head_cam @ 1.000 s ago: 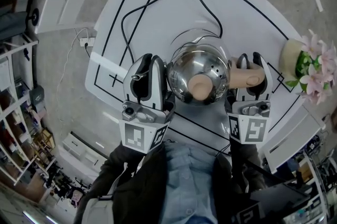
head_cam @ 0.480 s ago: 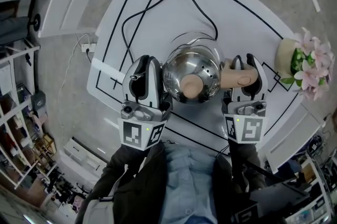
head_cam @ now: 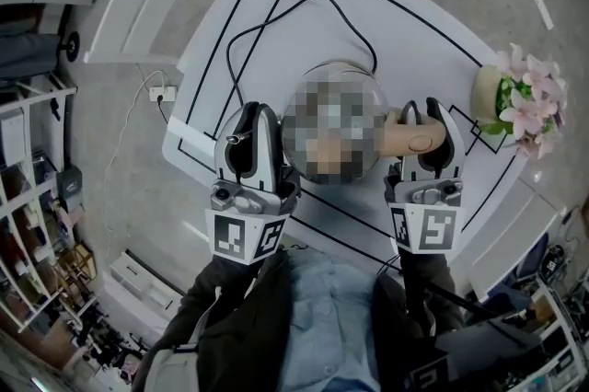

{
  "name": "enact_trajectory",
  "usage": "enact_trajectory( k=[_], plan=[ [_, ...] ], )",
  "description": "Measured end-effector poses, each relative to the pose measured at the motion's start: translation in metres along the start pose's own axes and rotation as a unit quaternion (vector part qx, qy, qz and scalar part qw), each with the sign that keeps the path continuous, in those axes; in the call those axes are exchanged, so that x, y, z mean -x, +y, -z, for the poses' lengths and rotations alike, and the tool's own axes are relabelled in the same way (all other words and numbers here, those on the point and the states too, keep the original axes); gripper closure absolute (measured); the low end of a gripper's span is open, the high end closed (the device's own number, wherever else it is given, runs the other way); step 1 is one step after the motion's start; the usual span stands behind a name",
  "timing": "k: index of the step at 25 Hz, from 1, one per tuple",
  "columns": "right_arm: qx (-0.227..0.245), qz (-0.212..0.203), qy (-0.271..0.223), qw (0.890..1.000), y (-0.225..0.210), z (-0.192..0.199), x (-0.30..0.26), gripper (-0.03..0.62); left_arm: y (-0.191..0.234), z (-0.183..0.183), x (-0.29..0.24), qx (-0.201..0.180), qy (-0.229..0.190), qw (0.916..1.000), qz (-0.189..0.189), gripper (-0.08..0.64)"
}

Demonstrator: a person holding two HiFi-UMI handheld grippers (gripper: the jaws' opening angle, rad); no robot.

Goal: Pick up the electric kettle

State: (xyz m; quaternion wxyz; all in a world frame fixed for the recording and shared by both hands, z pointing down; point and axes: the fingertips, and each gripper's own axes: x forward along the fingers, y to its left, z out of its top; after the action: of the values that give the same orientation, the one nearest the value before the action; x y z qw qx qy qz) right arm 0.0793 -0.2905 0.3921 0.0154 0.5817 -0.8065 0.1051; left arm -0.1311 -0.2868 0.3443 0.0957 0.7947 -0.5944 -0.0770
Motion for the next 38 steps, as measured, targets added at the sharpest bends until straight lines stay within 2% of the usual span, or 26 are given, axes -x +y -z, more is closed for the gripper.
enact_trajectory(
  k=[16,20,38],
  plan=[
    [0.029,-0.001,-0.066,0.997,0.030,-0.089,0.066,0.479,-0.042,-0.092,0.058,-0.009,-0.083,0.9963,0.019,0.508],
    [0.029,0.002,-0.067,0.997,0.038,-0.104,0.087,0.479,-0.052,-0.110,0.074,-0.010,-0.083,0.9962,0.022,0.508],
    [0.044,0.008,-0.072,0.996,0.043,-0.123,0.113,0.479,-0.068,-0.125,0.096,-0.006,-0.089,0.9957,0.027,0.508]
  ],
)
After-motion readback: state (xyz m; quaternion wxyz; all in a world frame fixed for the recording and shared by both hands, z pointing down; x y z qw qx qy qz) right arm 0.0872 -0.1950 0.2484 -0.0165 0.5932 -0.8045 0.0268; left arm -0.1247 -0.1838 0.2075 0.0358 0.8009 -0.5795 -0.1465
